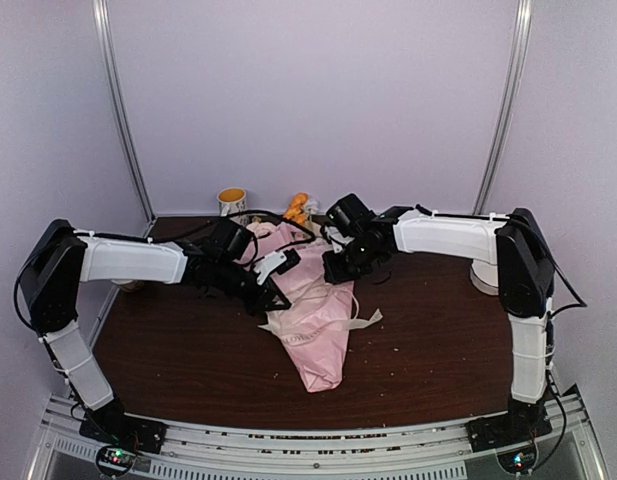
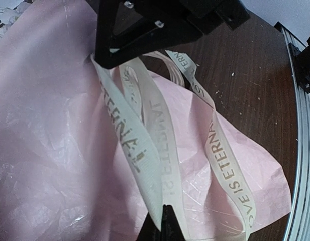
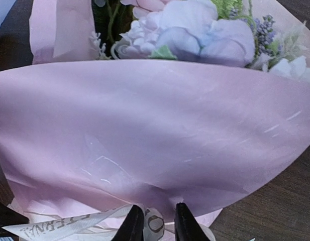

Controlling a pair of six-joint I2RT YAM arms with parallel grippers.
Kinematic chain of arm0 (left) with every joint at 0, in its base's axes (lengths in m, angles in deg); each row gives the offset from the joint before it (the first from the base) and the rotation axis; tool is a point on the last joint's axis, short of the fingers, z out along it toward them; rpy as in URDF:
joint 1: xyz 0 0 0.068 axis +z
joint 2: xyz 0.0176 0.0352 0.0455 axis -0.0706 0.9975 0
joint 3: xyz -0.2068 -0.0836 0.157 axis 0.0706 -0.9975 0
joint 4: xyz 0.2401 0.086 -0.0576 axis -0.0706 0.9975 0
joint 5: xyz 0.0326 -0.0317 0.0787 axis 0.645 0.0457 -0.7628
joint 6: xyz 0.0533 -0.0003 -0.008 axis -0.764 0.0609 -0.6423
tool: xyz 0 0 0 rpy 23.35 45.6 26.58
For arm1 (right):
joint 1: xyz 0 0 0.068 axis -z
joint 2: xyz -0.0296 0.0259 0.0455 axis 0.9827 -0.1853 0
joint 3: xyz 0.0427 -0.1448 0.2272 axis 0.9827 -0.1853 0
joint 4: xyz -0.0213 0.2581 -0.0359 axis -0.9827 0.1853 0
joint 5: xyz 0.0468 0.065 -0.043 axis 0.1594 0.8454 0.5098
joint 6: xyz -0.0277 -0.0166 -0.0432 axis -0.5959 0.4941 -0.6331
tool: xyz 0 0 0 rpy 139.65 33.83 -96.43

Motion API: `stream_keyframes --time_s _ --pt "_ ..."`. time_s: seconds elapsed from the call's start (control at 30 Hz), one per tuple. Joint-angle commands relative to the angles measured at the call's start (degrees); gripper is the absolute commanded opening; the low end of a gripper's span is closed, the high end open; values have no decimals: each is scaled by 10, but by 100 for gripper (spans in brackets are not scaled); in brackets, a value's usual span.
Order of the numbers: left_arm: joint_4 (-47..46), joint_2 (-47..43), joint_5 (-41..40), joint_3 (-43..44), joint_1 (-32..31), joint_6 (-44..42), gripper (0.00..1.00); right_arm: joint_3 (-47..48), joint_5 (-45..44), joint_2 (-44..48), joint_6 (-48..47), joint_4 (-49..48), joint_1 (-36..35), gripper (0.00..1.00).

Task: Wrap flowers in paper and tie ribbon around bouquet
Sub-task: Cross the ribbon over the folded bouquet.

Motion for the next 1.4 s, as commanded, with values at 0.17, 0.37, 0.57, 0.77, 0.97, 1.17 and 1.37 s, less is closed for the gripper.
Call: stream_keyframes --time_s 0.17,0.37,0.57,0.77,0.97,1.17,1.37 --pt "-21 -20 22 -9 11 8 0 20 -116 -4 -22 98 58 23" --pt "-24 -21 22 -13 14 9 0 26 -123 7 -40 109 79 29" --pt "-31 -20 19 -17 17 14 0 -50 -36 72 -94 36 70 28" --pt "-33 -19 6 -20 24 19 0 -180 117 133 -91 -89 67 34" --pt "-39 -17 -9 -20 26 25 0 -217 160 109 -77 -116 63 44" --pt "-58 -25 -37 -25 26 35 0 -210 130 106 -77 -111 62 44" --pt "-77 -33 -102 -26 33 57 0 -223 112 133 -71 -115 78 45"
